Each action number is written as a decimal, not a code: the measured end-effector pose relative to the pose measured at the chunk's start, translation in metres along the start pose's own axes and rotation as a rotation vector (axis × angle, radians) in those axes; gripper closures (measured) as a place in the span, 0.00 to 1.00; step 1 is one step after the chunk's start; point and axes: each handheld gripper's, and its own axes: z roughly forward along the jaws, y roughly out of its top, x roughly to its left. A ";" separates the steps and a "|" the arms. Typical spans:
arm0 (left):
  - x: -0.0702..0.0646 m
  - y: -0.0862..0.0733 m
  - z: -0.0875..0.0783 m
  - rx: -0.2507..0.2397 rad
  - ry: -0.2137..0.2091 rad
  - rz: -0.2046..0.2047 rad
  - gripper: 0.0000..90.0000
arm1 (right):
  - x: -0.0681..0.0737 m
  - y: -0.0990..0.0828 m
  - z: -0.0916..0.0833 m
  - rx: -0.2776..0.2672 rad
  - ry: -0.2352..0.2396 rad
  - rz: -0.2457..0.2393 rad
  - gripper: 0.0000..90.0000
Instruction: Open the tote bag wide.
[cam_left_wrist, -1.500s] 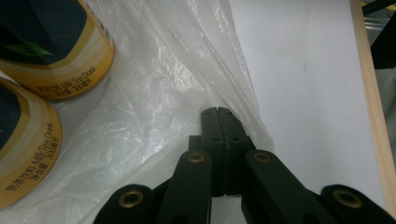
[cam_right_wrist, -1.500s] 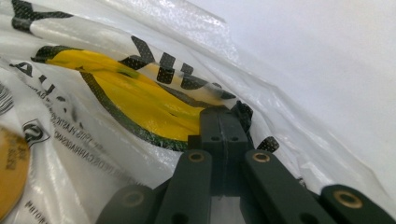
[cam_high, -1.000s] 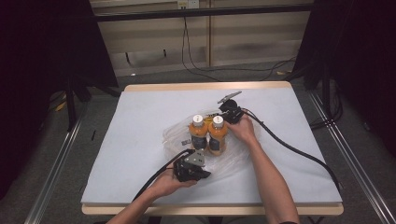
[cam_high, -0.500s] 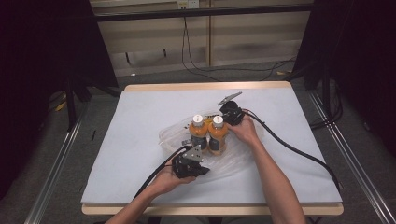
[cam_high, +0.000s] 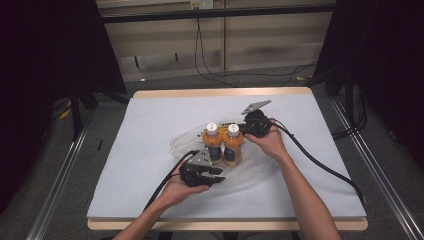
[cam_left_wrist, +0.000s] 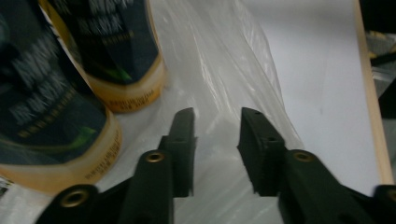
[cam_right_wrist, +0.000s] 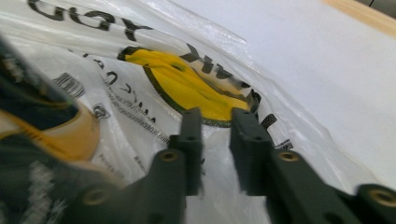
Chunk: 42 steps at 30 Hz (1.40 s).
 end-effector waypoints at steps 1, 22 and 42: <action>-0.001 0.001 -0.001 -0.012 0.004 -0.013 0.65 | 0.000 0.000 -0.003 -0.013 0.013 -0.002 0.73; 0.010 0.002 -0.047 -0.135 0.154 -0.111 0.11 | 0.013 -0.030 -0.063 -0.140 0.001 0.058 0.17; 0.008 -0.048 -0.111 -0.143 0.317 -0.183 0.04 | 0.035 -0.086 -0.149 -0.198 -0.084 0.120 0.21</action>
